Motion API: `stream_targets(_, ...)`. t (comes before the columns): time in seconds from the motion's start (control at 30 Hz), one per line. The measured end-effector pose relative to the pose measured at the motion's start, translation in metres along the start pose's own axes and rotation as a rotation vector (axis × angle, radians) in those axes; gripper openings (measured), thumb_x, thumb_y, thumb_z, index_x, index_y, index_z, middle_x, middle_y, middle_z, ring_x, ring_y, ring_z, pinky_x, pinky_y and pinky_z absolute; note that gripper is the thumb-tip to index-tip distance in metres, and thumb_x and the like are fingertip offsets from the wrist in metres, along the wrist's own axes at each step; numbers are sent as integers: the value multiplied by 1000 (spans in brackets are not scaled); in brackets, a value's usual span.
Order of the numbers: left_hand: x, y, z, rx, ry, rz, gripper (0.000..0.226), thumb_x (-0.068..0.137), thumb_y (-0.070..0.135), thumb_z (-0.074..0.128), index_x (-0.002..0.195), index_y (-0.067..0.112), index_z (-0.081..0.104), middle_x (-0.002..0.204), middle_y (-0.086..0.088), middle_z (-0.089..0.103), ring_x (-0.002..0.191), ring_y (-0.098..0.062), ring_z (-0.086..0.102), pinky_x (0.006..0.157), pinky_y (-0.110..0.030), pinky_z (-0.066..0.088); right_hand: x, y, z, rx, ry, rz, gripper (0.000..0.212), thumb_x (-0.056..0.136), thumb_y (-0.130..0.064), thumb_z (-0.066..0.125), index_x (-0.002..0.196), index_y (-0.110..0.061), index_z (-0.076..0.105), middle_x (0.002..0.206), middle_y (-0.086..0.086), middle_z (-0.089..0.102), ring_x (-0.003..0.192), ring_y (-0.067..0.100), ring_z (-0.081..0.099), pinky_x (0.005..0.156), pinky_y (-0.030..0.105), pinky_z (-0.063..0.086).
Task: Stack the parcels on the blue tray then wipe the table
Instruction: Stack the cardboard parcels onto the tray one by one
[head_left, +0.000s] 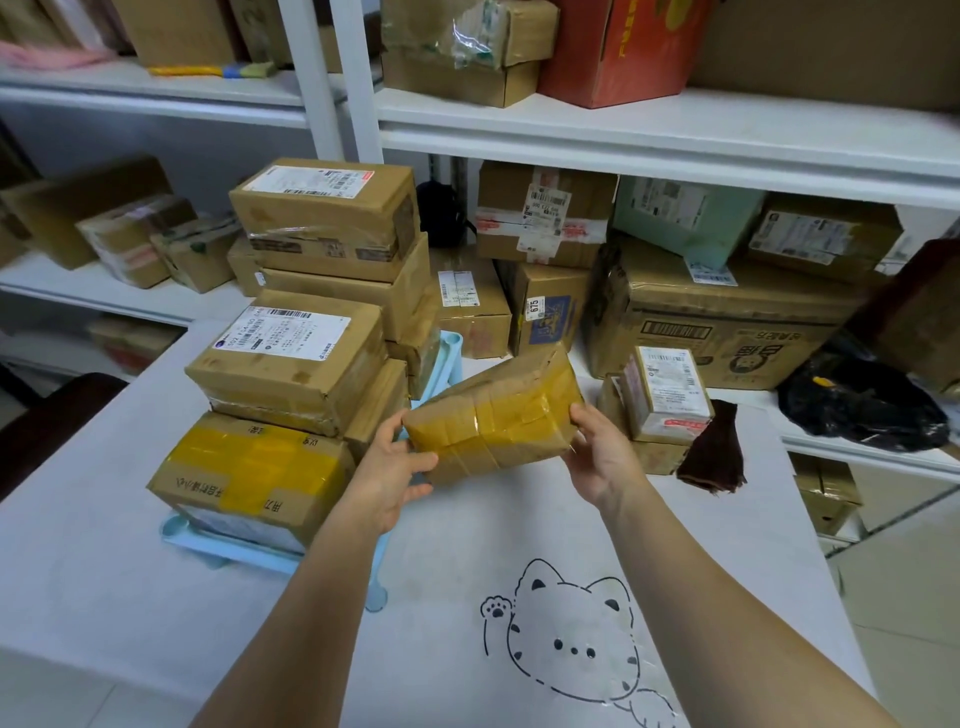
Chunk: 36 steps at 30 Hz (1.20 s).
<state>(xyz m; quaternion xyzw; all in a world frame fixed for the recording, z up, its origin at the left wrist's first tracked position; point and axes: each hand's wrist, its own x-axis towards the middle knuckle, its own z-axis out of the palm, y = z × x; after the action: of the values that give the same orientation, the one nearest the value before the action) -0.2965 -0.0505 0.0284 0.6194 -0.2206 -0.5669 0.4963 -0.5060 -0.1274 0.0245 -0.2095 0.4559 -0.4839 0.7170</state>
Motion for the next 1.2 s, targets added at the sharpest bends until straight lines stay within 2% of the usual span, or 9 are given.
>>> stream_targets(0.17,-1,-1,2,-64,48,-62,47,97,31,46,143,32,34,145,-1,40,119,-29,48,92,-56,46,-4,-9,-1,69,-97,-8,33,96,-4,47,127,-14,54,102,6,66,62,6,68,63,22,58)
stream_targets(0.27,1,-2,5,-54,48,-77,54,94,50,46,142,26,38,145,-1,41,122,-32,50,93,-56,48,-2,-12,-6,78,-99,1,37,98,-6,45,133,-17,50,101,5,65,59,5,67,59,23,58)
stream_targets(0.4,2,-2,8,-100,32,-45,48,89,38,60,129,17,48,134,-9,52,117,-31,54,92,-46,49,-1,-13,-14,65,-118,18,38,100,-9,39,134,-21,49,108,6,64,81,15,64,75,34,59)
stream_targets(0.5,2,-2,5,-74,-61,-67,54,77,41,73,121,17,54,127,-7,58,115,-26,55,98,-46,46,-4,-14,-17,72,-157,11,32,100,-5,37,114,-23,60,97,5,68,80,17,65,71,34,58)
stream_targets(0.6,-2,-1,4,21,-144,-107,53,70,43,77,114,20,59,119,-2,64,114,-21,54,105,-44,39,-4,-14,-15,0,-178,9,30,99,-7,43,115,-24,62,99,6,71,83,21,66,76,39,57)
stream_targets(0.77,-4,-5,0,84,-291,-78,101,28,41,92,120,17,58,114,-4,68,111,-23,59,96,-40,47,-4,-20,-10,-99,-85,54,21,91,-18,58,80,-24,76,72,3,68,64,19,61,67,34,52)
stream_targets(0.9,-4,-2,4,114,-252,-2,91,41,11,86,123,23,48,118,-5,62,108,-22,57,87,-33,51,0,-17,-15,-188,76,104,11,81,-29,65,86,-22,71,97,6,65,91,23,59,95,45,48)
stream_targets(1.03,-6,-4,9,107,-134,134,90,62,-18,75,132,25,37,118,-2,58,103,-15,57,64,-18,52,-1,-17,-15,-210,183,70,12,93,-32,54,92,-26,64,102,-3,64,99,13,57,94,40,43)
stream_targets(1.2,5,-14,12,424,146,451,105,49,0,89,137,22,35,135,0,46,127,-21,40,104,-41,39,-3,-13,-14,-203,197,114,28,93,-42,52,104,-19,63,110,3,62,91,15,60,73,35,49)
